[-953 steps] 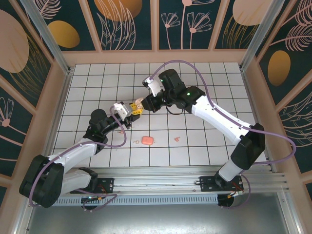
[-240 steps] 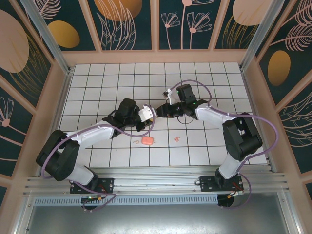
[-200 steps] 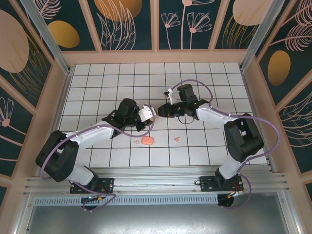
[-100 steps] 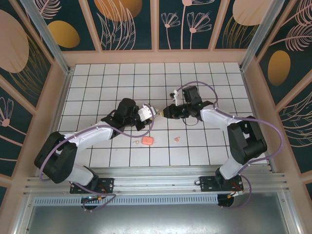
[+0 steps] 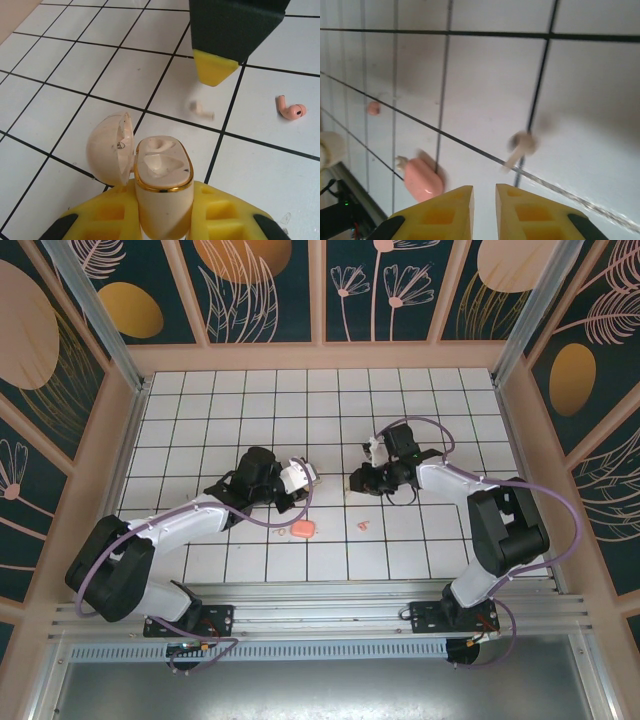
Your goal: Insert the wireless bluetooth earbuds into the charging case
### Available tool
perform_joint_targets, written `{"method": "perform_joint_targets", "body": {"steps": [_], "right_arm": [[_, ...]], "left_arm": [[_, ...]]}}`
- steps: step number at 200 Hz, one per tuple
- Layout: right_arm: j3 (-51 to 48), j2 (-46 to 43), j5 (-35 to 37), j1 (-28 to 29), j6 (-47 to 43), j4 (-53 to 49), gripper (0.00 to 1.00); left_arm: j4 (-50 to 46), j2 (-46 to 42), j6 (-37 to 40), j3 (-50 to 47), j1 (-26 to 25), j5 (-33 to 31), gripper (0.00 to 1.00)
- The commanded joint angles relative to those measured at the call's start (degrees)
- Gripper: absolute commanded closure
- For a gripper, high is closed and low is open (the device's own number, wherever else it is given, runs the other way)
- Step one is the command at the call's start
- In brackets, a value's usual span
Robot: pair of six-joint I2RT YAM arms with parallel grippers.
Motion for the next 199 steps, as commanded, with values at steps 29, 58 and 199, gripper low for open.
{"method": "perform_joint_targets", "body": {"steps": [29,58,199], "right_arm": [[2.0,2.2,8.9,-0.4,-1.9,-10.5,0.78],[5.4,1.5,10.4,0.3,-1.5,-14.1,0.70],[33.6,24.1,10.3,5.6,-13.6,-22.0,0.64]], "left_arm": [[2.7,-1.7,-1.6,-1.8,-0.3,0.8,0.96],[3.0,-2.0,-1.9,-2.2,-0.3,0.6,0.96],[9.2,-8.4,-8.1,-10.3,-0.2,-1.6,0.95]]}}
